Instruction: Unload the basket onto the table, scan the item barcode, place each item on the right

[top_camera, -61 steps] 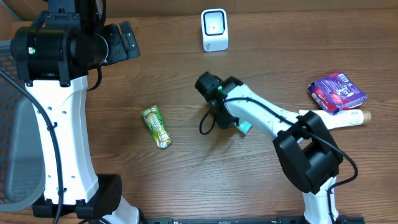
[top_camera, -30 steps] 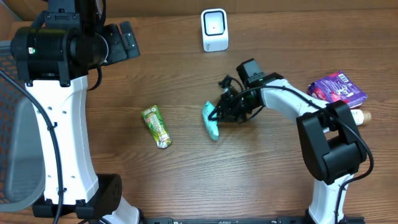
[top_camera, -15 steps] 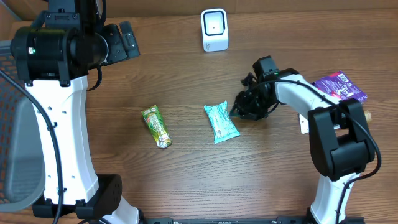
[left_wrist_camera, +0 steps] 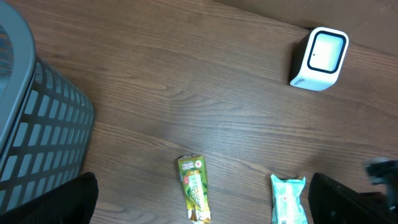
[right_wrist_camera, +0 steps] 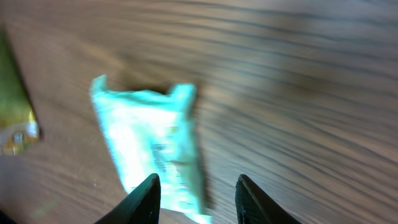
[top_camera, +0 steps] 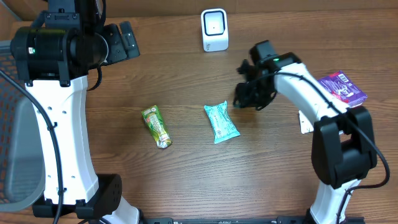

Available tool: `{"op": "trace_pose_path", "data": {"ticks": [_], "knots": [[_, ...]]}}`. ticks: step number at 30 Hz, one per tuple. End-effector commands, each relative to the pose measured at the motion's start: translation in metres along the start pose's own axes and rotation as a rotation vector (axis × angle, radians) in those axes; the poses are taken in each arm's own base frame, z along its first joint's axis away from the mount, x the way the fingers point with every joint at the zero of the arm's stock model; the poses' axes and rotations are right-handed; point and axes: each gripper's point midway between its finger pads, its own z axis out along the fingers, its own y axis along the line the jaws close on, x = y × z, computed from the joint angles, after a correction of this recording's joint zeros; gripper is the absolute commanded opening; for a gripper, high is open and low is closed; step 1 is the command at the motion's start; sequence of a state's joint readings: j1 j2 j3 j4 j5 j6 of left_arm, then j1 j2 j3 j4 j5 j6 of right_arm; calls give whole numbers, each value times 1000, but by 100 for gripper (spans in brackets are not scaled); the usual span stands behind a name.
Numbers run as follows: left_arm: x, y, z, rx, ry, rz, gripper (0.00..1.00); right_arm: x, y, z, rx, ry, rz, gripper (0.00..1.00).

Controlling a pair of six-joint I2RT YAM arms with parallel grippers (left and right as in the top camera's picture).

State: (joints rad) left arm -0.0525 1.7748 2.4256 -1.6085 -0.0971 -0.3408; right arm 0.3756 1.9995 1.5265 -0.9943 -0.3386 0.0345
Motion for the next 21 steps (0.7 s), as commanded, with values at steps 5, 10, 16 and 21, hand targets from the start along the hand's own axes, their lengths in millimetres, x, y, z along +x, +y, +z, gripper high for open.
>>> {"op": "trace_pose_path", "data": {"ticks": [5, 10, 16, 21], "knots": [[0, -1, 0, 5, 1, -11, 100, -3, 72, 14, 79, -58, -461, 40], [0, -1, 0, 5, 1, -10, 100, -6, 97, 37, 91, -83, -536, 38], [0, -1, 0, 5, 1, -10, 99, -2, 103, 69, 45, -47, -494, 36], [0, -1, 0, 5, 1, -10, 100, -6, 99, 70, 44, -58, -446, 38]]}}
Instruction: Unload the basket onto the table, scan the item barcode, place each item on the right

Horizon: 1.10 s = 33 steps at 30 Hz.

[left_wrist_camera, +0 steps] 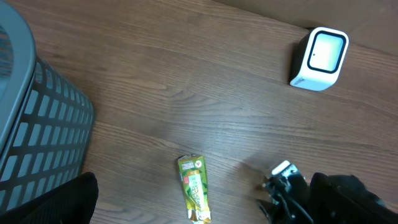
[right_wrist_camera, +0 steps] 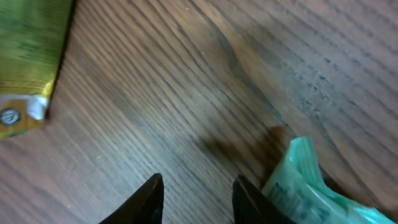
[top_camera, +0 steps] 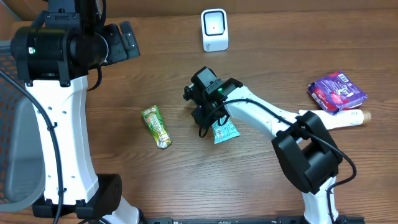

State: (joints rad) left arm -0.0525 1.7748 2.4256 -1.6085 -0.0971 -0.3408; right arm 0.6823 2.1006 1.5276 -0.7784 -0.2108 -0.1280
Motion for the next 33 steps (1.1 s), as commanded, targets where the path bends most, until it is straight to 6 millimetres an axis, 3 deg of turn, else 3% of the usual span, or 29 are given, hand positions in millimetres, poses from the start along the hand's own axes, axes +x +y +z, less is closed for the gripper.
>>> {"op": "trace_pose_path", "data": {"ticks": [1, 3, 8, 10, 13, 21, 25, 27, 30, 33], "knots": [[0, -1, 0, 5, 1, -10, 100, -11, -5, -6, 2, -37, 59, 39], [0, -1, 0, 5, 1, -10, 99, -11, -19, -8, 44, -40, 112, 41], [0, -1, 0, 5, 1, -10, 99, -3, -77, -19, 212, -57, 370, 41], [0, -1, 0, 5, 1, -10, 99, 9, -108, -27, 272, -57, 544, 42], [0, -1, 0, 5, 1, -10, 100, 22, -131, -35, 301, -47, 673, 41], [0, -1, 0, 5, 1, -10, 99, 29, -141, -60, 123, -4, 804, 46], [0, -1, 0, 5, 1, -10, 100, 24, -153, -92, 2, -28, 851, 47], [0, -1, 0, 5, 1, -11, 100, 26, -159, -108, -64, -36, 826, 54], [0, -1, 0, 5, 1, -10, 100, 49, -171, -121, -116, -6, 816, 64], [0, -1, 0, 5, 1, -11, 100, 73, -172, -115, -209, 20, 805, 70]]}}
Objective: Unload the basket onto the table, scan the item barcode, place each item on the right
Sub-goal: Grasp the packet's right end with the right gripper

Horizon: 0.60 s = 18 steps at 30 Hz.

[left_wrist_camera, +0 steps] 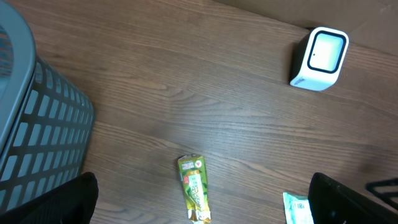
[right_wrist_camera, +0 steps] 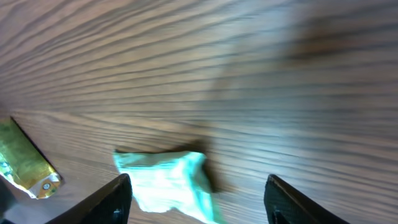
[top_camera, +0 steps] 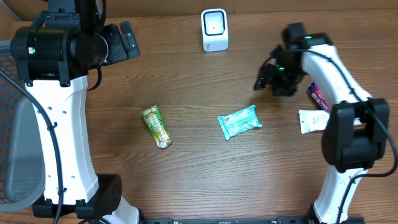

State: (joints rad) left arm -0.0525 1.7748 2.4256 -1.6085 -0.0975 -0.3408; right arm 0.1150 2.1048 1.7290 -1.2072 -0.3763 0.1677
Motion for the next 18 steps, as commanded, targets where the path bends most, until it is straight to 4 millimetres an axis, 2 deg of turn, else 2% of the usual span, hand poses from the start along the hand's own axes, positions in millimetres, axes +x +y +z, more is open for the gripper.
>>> {"op": "trace_pose_path", "data": {"ticks": [1, 3, 6, 14, 18], "knots": [[0, -1, 0, 6, 1, -10, 100, 17, 4, 0, -186, 54, -125, 71], [1, -1, 0, 5, 1, -10, 100, 30, 8, 8, -263, 86, -183, 71], [0, -1, 0, 6, 1, -10, 100, 41, 4, 20, -288, 108, -234, 72], [0, -1, 0, 6, 1, -10, 99, 46, -4, 45, -307, 84, -271, 73], [1, -1, 0, 5, 1, -11, 100, 52, 0, 57, -364, 73, -281, 73]]}}
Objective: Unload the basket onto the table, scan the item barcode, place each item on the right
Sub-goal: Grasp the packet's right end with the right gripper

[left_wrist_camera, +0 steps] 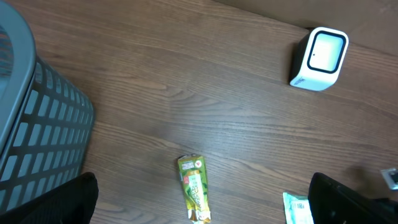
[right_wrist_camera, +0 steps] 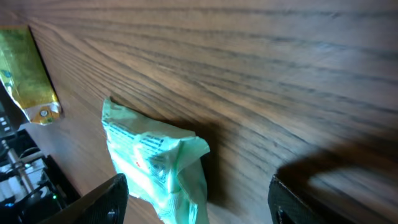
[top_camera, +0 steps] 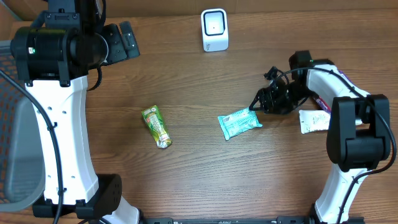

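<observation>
A teal packet lies crosswise on the wooden table; in the right wrist view the teal packet is crumpled at its near end. My right gripper stands open just right of it, low over the table, holding nothing. The white barcode scanner stands at the back middle, and the left wrist view also has the scanner. My left gripper is open, high above the table's left side.
A green-yellow packet lies left of the teal one. A white item and a partly hidden purple packet lie under the right arm. A grey mesh basket stands at the left edge.
My right gripper has come from the back right, near the purple packet, down to the teal packet's right end. The teal packet and the left arm have not moved.
At first the teal packet lay lengthwise in the middle, with my right gripper to its right. Then the gripper was at the packet's left end. Afterwards the packet lay crosswise, further right, with the gripper away at the back right. Now the gripper is beside it.
</observation>
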Available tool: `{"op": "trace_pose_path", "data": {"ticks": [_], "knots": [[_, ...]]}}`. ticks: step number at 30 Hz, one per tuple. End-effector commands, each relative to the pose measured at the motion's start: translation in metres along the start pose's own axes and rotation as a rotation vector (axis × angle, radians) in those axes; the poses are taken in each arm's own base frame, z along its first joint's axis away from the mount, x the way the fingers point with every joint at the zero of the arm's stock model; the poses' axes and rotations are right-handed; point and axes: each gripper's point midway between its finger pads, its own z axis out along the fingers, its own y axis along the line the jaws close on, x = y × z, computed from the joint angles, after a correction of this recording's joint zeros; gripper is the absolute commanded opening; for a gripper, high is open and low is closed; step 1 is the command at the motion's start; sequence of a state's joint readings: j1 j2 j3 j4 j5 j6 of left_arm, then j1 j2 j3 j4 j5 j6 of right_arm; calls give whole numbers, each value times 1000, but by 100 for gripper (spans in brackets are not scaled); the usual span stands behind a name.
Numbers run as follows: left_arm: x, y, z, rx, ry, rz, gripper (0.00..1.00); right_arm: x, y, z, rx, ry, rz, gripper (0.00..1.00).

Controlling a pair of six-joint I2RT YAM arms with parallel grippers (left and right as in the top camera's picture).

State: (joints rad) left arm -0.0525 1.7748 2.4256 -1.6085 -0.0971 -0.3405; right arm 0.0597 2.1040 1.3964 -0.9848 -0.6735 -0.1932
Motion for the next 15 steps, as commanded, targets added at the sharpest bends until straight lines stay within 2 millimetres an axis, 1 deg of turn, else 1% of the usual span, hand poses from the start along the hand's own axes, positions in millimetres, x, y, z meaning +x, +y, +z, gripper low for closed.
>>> {"op": "trace_pose_path", "data": {"ticks": [1, 2, 7, 8, 10, 13, 15], "knots": [[0, -1, 0, 5, 1, -11, 99, 5, 11, 8, -80, -17, -38, 73], [0, -1, 0, 5, 1, -11, 100, 9, 14, 16, -108, -20, -48, 73], [0, -1, 0, 5, 1, -11, 100, 24, 19, 37, -138, 7, -45, 71], [0, -1, -1, 6, 1, -11, 100, 26, 20, 40, -139, 12, -40, 69], [0, -1, 0, 5, 1, -11, 100, 30, 20, 46, -139, 19, -26, 59], [0, -1, 0, 5, 1, -11, 100, 31, 20, 47, -138, 22, -13, 39], [0, -1, 0, 5, 1, -11, 100, 31, 21, 47, -138, 22, -6, 27]]}}
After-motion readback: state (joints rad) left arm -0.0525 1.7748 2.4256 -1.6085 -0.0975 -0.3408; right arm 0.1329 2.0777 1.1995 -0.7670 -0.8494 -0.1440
